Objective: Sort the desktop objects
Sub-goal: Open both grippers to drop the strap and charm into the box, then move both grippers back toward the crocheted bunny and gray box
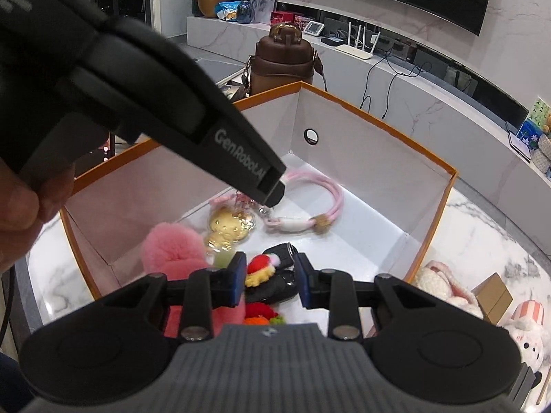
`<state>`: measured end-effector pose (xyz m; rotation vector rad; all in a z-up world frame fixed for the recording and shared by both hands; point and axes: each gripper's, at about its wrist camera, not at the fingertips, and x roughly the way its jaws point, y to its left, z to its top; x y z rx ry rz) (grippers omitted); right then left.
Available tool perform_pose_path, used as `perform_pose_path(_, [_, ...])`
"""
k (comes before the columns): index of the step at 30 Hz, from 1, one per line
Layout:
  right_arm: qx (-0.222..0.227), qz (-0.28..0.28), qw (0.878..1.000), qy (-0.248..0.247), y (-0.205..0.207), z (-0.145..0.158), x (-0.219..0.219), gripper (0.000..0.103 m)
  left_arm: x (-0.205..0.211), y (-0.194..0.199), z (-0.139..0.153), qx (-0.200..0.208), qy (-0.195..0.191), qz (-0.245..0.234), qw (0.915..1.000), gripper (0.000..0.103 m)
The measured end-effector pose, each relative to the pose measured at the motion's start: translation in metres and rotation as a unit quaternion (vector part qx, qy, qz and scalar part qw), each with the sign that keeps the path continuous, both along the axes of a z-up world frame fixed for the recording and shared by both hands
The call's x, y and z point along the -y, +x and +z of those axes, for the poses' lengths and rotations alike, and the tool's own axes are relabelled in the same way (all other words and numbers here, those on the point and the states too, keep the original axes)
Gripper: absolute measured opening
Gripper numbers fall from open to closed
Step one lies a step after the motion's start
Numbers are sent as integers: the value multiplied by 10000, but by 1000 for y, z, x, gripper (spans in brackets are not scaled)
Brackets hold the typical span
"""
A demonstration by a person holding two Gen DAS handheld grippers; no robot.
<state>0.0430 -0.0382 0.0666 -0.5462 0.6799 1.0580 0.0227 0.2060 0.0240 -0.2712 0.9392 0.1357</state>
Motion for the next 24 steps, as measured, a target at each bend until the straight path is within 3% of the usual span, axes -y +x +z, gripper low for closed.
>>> perform_pose_path(4, [-4, 5, 10000, 18, -3, 0, -1, 32, 1, 0, 1, 10, 34, -6, 10000, 44])
perform_pose_path(5, [-9, 4, 10000, 16, -3, 0, -1, 32, 2, 0, 1, 17, 56, -5, 10000, 56])
perform_pose_path(6, [-14, 2, 10000, 28, -3, 1, 0, 33, 3, 0, 2, 28, 77, -7, 10000, 61])
perform_pose_path(12, [-100, -32, 9996, 260, -1, 10, 10, 33, 6, -2, 8, 118, 141, 22, 9998, 65])
perform_pose_path(16, [-87, -182, 9987, 465, 4, 20, 23, 49, 9, -6, 20, 374, 158, 125, 9991, 72])
perform_pose_path(24, [-176, -598, 9936, 943, 23, 43, 62, 50, 18, -6, 35, 786, 74, 313, 9964, 82])
